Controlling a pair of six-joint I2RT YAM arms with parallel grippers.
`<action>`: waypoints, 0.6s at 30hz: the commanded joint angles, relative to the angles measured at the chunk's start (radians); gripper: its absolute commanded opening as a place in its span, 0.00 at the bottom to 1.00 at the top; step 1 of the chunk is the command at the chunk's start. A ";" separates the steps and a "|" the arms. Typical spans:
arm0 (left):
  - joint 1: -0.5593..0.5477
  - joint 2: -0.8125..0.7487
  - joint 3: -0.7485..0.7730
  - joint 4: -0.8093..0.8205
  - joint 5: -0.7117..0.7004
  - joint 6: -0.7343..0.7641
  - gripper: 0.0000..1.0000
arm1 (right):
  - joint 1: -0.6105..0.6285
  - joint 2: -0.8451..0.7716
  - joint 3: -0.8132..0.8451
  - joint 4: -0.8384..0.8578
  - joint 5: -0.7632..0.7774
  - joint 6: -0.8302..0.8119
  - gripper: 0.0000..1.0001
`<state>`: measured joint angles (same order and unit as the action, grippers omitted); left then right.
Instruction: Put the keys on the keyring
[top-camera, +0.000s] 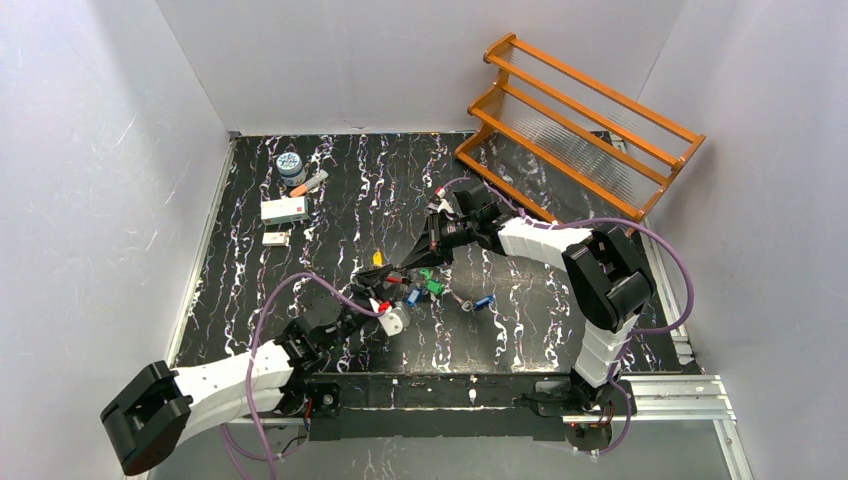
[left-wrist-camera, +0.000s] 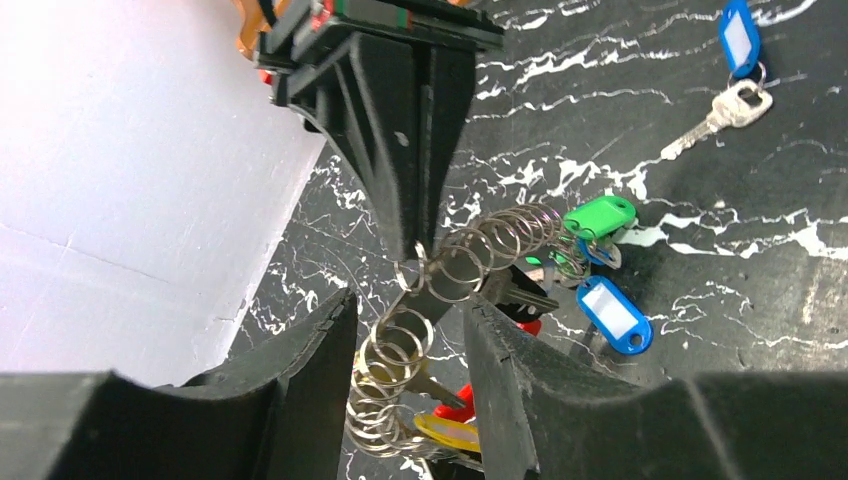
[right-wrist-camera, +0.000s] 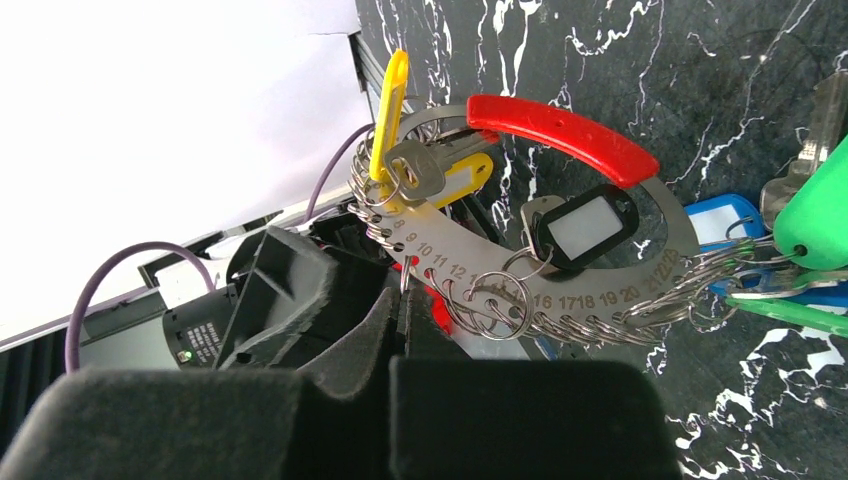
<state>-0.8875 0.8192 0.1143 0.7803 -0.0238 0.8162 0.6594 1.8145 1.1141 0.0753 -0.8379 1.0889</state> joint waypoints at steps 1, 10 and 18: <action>-0.012 0.051 0.052 0.020 -0.037 0.055 0.41 | 0.000 -0.036 -0.010 0.064 -0.052 0.024 0.01; -0.021 0.144 0.099 0.051 -0.043 0.069 0.35 | 0.001 -0.031 -0.024 0.089 -0.072 0.034 0.01; -0.024 0.190 0.105 0.059 -0.050 0.070 0.34 | 0.001 -0.039 -0.028 0.106 -0.083 0.046 0.01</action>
<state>-0.9066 0.9993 0.1864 0.8074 -0.0589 0.8795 0.6594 1.8145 1.0882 0.1223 -0.8742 1.1156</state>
